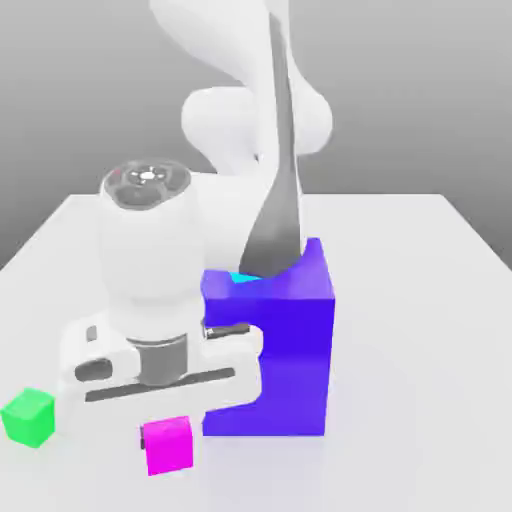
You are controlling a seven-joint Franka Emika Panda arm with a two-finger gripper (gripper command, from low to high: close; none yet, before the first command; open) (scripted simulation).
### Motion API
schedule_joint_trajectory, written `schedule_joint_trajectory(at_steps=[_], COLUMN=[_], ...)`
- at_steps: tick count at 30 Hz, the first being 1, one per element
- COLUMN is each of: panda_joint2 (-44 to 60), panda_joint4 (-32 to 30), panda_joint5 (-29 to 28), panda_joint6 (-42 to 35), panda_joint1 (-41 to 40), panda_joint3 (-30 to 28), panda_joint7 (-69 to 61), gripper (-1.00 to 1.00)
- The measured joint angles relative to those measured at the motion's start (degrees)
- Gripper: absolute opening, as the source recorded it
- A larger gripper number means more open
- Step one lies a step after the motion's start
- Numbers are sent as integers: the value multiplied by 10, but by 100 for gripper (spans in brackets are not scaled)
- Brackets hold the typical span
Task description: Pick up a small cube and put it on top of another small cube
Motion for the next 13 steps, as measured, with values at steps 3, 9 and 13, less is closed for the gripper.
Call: schedule_joint_trajectory(at_steps=[3,9,13], panda_joint2=[-24,38,52], panda_joint4=[-17,-23,-22], panda_joint5=[25,89,96], panda_joint6=[-5,62,75], panda_joint1=[-61,-124,-129], panda_joint3=[-40,-57,-52], panda_joint7=[-72,-163,-169], gripper=[-100,-100,100])
